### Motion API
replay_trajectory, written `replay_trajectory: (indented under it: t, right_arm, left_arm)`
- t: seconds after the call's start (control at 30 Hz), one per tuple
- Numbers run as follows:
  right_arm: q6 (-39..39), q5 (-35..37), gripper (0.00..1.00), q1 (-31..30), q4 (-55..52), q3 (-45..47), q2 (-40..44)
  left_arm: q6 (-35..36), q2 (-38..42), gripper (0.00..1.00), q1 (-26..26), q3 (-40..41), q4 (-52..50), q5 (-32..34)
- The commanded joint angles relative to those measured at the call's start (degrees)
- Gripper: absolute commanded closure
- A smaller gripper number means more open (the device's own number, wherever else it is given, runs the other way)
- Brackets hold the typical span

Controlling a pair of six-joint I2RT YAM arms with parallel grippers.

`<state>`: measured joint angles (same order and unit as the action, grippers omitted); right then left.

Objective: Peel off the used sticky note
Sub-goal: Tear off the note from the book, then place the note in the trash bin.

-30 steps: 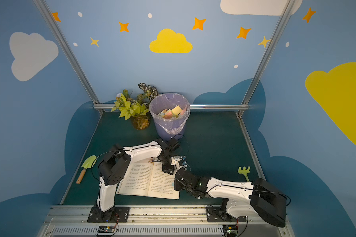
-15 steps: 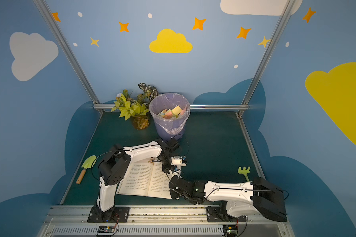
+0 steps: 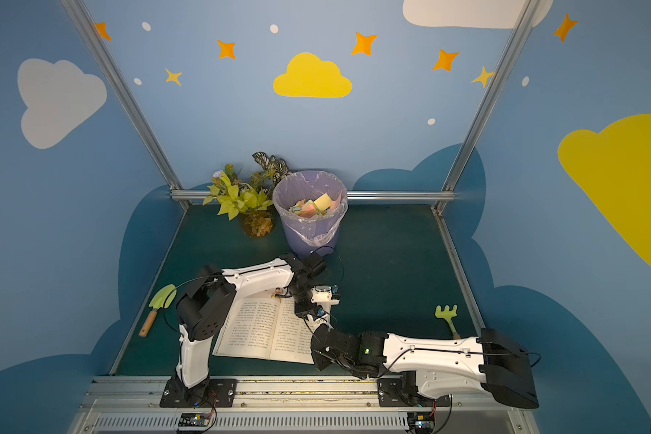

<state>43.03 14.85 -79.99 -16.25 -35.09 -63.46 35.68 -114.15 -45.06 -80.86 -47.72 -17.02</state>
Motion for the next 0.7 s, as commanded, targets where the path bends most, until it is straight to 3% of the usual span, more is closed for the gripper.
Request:
replay_trajectory:
  t: [0.0, 0.17, 0.3, 0.47, 0.67]
  right_arm:
    - [1.25, 3.42, 1.00, -0.35, -5.02, -2.68, 4.23]
    - [-1.37, 7.76, 1.00, -0.15, -7.98, -5.51, 11.06]
    - [-4.02, 10.52, 1.00, 0.90, -10.51, -9.05, 15.02]
    - [-7.62, 12.11, 1.00, 4.79, -16.67, -17.42, 14.57]
    - [-11.47, 9.67, 1.00, 11.83, -19.59, -27.83, 10.04]
  left_arm:
    - [-0.21, 7.88, 0.57, 2.92, -0.04, -3.55, -6.65]
    - [-1.51, 18.91, 0.46, 10.66, 4.44, -4.48, -13.65]
    - [-1.63, 24.91, 0.23, 19.44, 10.18, -3.79, -20.03]
    - [-3.20, 28.42, 0.03, 30.97, 17.38, -0.12, -25.28]
    - [-6.14, 29.41, 0.00, 40.13, 23.84, 5.37, -29.05]
